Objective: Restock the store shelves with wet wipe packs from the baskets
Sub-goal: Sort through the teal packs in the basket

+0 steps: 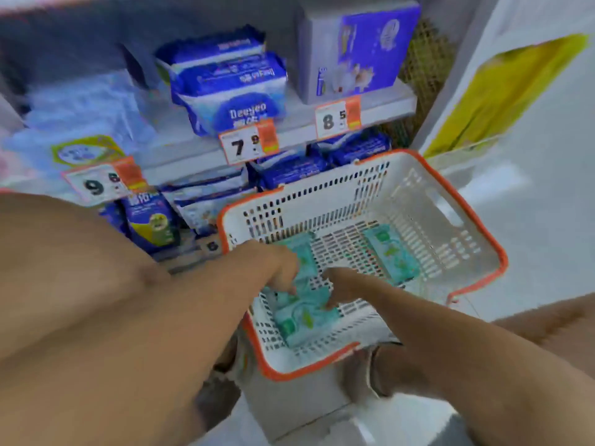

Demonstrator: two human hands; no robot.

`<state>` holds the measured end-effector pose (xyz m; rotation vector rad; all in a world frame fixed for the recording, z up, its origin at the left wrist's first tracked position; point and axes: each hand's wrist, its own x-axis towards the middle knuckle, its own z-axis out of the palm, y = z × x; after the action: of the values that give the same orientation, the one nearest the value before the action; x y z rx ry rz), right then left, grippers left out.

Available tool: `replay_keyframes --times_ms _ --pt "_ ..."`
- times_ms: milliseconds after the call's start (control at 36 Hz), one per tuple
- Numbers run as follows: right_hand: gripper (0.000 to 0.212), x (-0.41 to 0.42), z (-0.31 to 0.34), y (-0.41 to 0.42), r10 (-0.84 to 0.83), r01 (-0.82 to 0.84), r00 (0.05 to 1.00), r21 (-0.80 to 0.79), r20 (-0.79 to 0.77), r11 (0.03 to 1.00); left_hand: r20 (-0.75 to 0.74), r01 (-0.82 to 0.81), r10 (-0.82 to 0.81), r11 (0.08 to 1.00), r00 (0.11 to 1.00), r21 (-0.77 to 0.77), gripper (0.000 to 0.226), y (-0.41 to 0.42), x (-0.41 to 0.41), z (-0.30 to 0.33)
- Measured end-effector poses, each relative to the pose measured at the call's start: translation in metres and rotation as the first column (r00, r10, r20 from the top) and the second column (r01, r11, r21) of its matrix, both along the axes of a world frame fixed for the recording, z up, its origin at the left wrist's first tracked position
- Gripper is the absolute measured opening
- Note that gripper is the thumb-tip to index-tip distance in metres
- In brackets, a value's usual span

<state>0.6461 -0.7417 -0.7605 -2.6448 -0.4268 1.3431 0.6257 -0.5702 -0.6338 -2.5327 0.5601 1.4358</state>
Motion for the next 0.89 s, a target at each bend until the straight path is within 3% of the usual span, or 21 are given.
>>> replay_keyframes --times_ms 56,222,278,333,389,417,472,528,583,639,694,722,750,778,806,833,889 --pt "0.090 -0.008 -0.017 0.007 0.022 -0.022 0.998 0.002 -0.053 1.000 0.023 -0.086 0.088 0.993 0.996 -0.077 0.046 0.001 -0.012 -0.020" --pt "0.071 -0.013 -0.041 0.028 0.185 -0.196 0.977 -0.099 -0.108 0.976 0.045 -0.335 0.341 0.937 0.939 -0.102 0.053 0.018 -0.015 -0.060" --pt "0.074 0.000 -0.041 0.024 0.063 -0.075 0.977 -0.050 -0.202 0.996 0.034 -0.425 0.431 0.899 0.902 -0.103 0.040 0.023 -0.010 -0.065" --pt "0.070 0.020 -0.032 0.017 -0.135 0.149 0.932 0.015 -0.337 0.989 0.034 -0.572 0.581 0.809 0.813 -0.140 0.037 0.027 -0.002 -0.069" --pt "0.047 0.041 -0.016 0.005 -0.295 0.361 0.834 0.058 -0.466 0.931 0.003 -0.741 0.765 0.626 0.645 -0.243 0.058 0.027 0.005 -0.074" --pt "0.039 0.050 -0.008 -0.003 -0.359 0.472 0.765 0.088 -0.535 0.877 -0.059 -0.828 0.857 0.473 0.512 -0.301 0.070 0.025 0.009 -0.075" --pt "0.035 0.065 0.007 -0.019 -0.451 0.715 0.579 0.157 -0.680 0.681 -0.343 -0.945 0.929 0.023 0.141 -0.325 0.076 0.019 0.013 -0.078" --pt "0.036 0.072 0.019 -0.028 -0.435 0.838 0.464 0.224 -0.771 0.497 -0.566 -0.915 0.817 -0.307 -0.112 -0.262 0.052 0.010 0.017 -0.076" --pt "0.038 0.073 0.029 -0.027 -0.384 0.849 0.465 0.278 -0.797 0.450 -0.701 -0.844 0.686 -0.481 -0.195 -0.236 0.037 0.002 0.022 -0.080" --pt "0.043 0.076 0.031 -0.026 -0.334 0.830 0.487 0.307 -0.807 0.466 -0.760 -0.781 0.624 -0.561 -0.180 -0.276 0.031 -0.007 0.028 -0.081" --pt "0.050 0.080 0.021 -0.033 -0.460 0.850 0.502 0.319 -0.732 0.419 -0.739 -0.709 0.640 -0.621 -0.210 -0.336 0.031 -0.014 0.036 -0.082" --pt "0.051 0.085 0.010 -0.043 -0.606 0.857 0.513 0.317 -0.608 0.407 -0.702 -0.700 0.673 -0.617 -0.233 -0.359 0.030 -0.015 0.038 -0.084" --pt "0.050 0.090 -0.003 -0.057 -0.751 0.828 0.557 0.305 -0.354 0.470 -0.661 -0.706 0.711 -0.595 -0.240 -0.383 0.028 -0.016 0.039 -0.085" --pt "0.049 0.093 -0.015 -0.072 -0.785 0.770 0.619 0.221 -0.031 0.598 -0.599 -0.740 0.772 -0.528 -0.213 -0.418 0.026 -0.016 0.038 -0.087" --pt "0.051 0.092 -0.025 -0.088 -0.721 0.719 0.666 0.092 0.191 0.689 -0.539 -0.772 0.823 -0.456 -0.178 -0.442 0.027 -0.016 0.035 -0.092" --pt "0.058 0.090 -0.033 -0.100 -0.658 0.690 0.698 -0.018 0.281 0.724 -0.474 -0.810 0.872 -0.366 -0.126 -0.458 0.029 -0.015 0.031 -0.097" --pt "0.074 0.081 -0.043 -0.110 -0.637 0.681 0.722 -0.112 0.269 0.724 -0.368 -0.864 0.930 -0.204 -0.023 -0.461 0.034 -0.013 0.023 -0.105"
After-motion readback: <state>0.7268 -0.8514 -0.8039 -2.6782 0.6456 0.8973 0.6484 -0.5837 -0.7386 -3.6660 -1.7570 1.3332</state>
